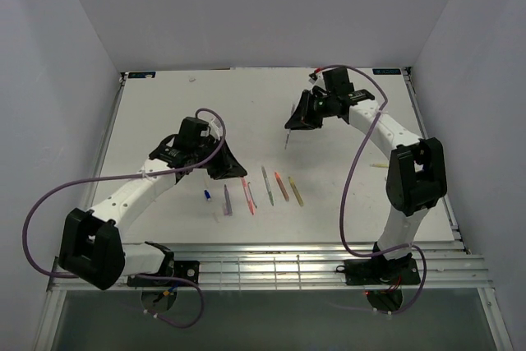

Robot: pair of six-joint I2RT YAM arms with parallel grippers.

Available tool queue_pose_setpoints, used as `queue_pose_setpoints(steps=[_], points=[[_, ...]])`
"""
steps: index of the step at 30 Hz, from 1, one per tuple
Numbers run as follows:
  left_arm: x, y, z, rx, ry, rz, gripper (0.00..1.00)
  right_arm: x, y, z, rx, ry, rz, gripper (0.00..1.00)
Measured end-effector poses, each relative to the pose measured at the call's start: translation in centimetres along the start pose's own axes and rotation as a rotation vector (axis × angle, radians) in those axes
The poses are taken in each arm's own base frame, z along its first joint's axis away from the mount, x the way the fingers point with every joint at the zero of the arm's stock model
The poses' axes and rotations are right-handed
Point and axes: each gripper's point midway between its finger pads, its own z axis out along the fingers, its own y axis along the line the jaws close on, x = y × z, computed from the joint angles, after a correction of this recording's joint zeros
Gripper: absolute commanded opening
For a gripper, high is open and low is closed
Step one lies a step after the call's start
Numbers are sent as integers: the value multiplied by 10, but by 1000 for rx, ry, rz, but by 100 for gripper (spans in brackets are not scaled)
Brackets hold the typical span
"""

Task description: Open the pen caps

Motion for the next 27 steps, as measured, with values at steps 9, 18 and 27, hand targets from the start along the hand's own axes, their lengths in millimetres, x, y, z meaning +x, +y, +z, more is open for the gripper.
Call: queue_pose_setpoints(steps=[9,18,27], points=[[-47,46,26,-176,0,-99,0,64,-66,-21,225,228,-146,8],[-80,83,65,-356,34,-97,0,132,-129,-40,395,417,-162,8],[-102,118,72,-548,32,-31,0,134,-132,-43,405,404,-190,8]])
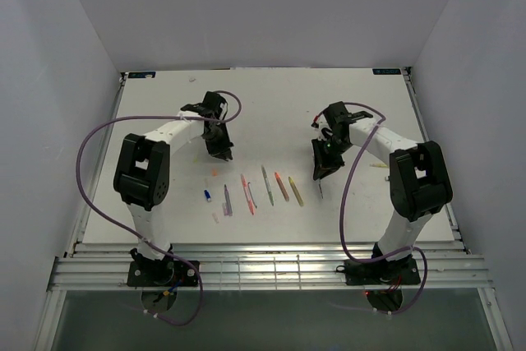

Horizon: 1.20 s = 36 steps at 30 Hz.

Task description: Open the pen caps

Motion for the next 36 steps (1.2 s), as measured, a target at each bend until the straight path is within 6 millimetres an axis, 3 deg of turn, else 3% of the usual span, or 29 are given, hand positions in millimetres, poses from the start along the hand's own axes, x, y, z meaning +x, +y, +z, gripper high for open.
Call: queue_pose_setpoints(steps=[7,15,22,36], points=[[8,32,15,-153,38,25,0,-1,7,5,-11,-2,-18,11],[7,49,15,-244,29,40,0,5,13,14,-22,31,-20,22],[4,54,15,-273,25,42,12,6,15,18,-23,42,-22,32],[2,58,16,-299,18,47,32,5,20,21,-32,37,-21,33]])
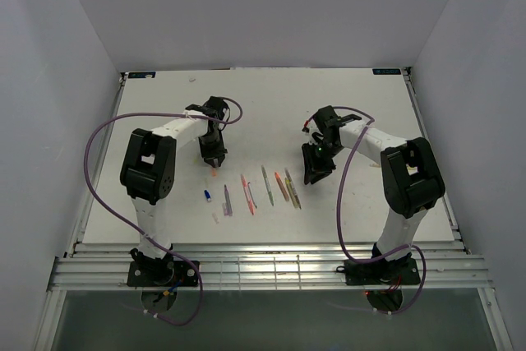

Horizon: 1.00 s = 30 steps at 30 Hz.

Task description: Open the pen caps

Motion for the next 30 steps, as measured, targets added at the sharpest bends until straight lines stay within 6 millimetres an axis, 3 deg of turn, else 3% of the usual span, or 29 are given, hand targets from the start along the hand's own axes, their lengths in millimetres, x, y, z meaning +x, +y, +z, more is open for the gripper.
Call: queue_pose_setpoints(steps=[3,14,21,26,30], points=[[0,1,0,-4,0,1,37,-1,1,-1,-1,-1,7,33],[0,1,0,-7,0,9,37,-21,12,-16,-11,-58,9,34],[-22,-5,-14,1,-57,16,47,-51,13,-47,53,-163,35,39],[-49,-13,-39,29,-152,5,51,-82,-11,-95,95,-314,142,40],[-57,-16,-62,64,-203,-11,51,-86,-63,-124,127,-386,329,40]])
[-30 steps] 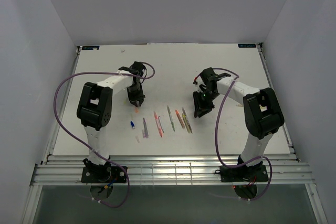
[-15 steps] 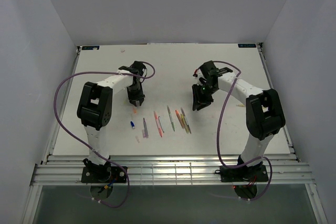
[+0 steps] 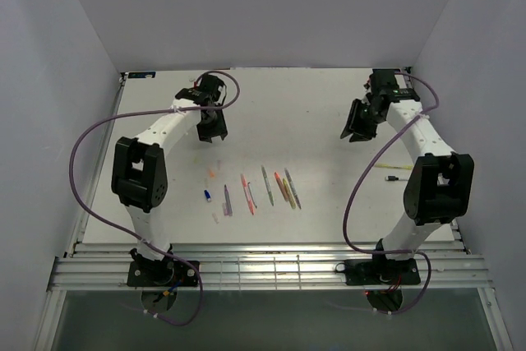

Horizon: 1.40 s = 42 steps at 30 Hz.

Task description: Open the pen caps

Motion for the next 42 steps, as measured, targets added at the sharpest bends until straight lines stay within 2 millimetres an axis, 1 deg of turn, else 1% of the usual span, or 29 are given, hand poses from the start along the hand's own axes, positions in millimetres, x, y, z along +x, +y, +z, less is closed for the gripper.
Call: queue_pose_setpoints(steps=[1,2,3,4,7,9,11,13,16,19,23,28,31,35,38,42], points=[[-3,-2,-6,14,-13,-5,51,-3,-13,-2,19,-8,40,41],[-5,-4,-10,30,-27,-9,51,-6,-34,-4,49,-18,99,41],[-7,-6,-14,46,-41,-12,52,-7,-48,-6,74,-24,135,42],[-8,-9,-19,66,-56,-14,52,-8,-67,-9,107,-28,183,43],[-4,-20,-33,146,-89,-7,52,-11,-117,-20,188,-52,315,44],[-1,-32,-41,205,-105,11,53,-15,-144,-28,227,-83,385,45],[1,-46,-47,259,-123,41,54,-19,-162,-34,247,-99,441,45],[5,-62,-54,309,-138,80,55,-25,-174,-34,257,-112,490,46],[11,-79,-65,377,-154,127,56,-27,-184,-25,260,-106,547,56],[13,-85,-74,420,-171,152,56,-26,-187,-14,255,-101,589,56],[11,-86,-80,447,-191,164,56,-24,-189,0,247,-93,651,56],[22,-81,-77,456,-173,168,57,-16,-193,11,261,-76,712,56],[27,-78,-74,453,-161,170,57,-7,-196,15,281,-61,741,56],[30,-77,-72,450,-158,173,59,6,-201,21,318,-40,774,56],[32,-75,-74,450,-160,173,59,10,-203,22,334,-37,791,56],[32,-74,-76,452,-164,173,59,8,-208,22,359,-56,799,56]])
